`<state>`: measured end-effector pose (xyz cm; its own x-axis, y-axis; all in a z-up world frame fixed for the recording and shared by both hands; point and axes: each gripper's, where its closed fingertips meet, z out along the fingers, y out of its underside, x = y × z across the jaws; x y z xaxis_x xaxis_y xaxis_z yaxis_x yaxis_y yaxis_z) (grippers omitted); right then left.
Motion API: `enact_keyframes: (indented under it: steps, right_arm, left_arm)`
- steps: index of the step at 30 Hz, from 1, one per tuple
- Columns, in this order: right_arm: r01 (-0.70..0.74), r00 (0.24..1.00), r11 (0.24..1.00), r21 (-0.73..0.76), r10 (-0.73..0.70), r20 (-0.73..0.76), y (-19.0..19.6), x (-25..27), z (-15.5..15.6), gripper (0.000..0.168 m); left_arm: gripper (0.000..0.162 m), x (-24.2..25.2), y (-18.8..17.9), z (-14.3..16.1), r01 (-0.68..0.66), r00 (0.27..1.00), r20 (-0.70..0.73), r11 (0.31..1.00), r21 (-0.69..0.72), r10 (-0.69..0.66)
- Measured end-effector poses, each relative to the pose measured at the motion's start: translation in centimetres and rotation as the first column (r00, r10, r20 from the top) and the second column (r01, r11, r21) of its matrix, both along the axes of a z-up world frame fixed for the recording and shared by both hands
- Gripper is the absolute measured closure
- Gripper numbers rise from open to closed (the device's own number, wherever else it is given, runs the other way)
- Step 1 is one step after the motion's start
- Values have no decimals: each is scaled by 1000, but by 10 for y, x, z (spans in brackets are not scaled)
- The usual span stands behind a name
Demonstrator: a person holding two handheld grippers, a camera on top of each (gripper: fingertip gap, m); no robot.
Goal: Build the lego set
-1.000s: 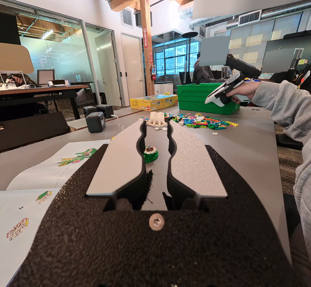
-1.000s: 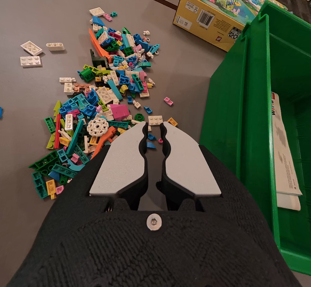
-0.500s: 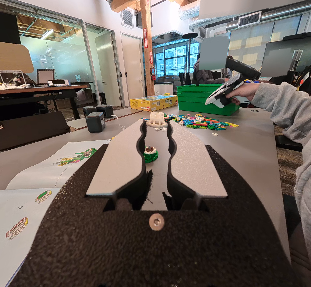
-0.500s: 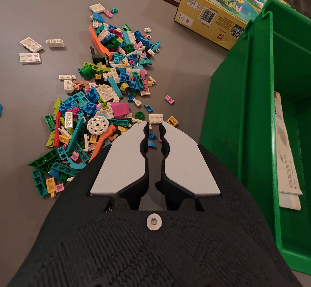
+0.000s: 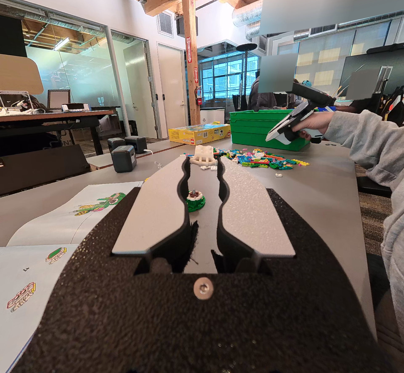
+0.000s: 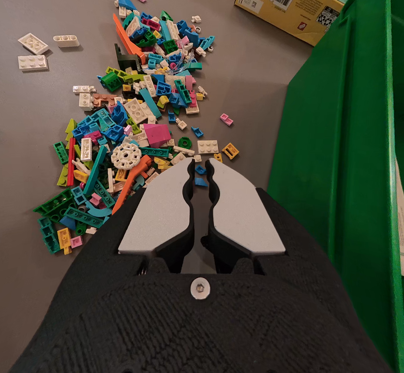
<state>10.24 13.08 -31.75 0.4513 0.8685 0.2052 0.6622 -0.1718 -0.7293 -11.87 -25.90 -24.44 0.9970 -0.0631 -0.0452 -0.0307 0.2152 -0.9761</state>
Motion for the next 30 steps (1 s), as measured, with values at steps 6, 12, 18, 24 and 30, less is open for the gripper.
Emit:
enact_keyframes:
  steps: [6,12,18,24,30]
  right_arm:
    - [-12,1000,999,-48,11,-22,-2,-3,-5,163]
    - [-33,999,998,-56,33,-3,-6,-7,-12,163]
    - [-45,999,998,-54,45,12,-8,-9,-15,163]
    - [-68,996,994,-86,72,44,-13,-8,-22,163]
    - [-105,985,989,-102,118,125,-20,-4,-33,163]
  left_arm:
    - [139,0,0,0,0,1000,3,1000,-1,0]
    - [139,-1,0,0,1,1000,6,1000,-1,-1]
    - [139,-1,0,0,1,1000,8,1000,-1,-1]
    - [139,-1,0,0,1,1000,8,1000,-1,-1]
    - [139,0,0,0,1,1000,7,1000,0,-1]
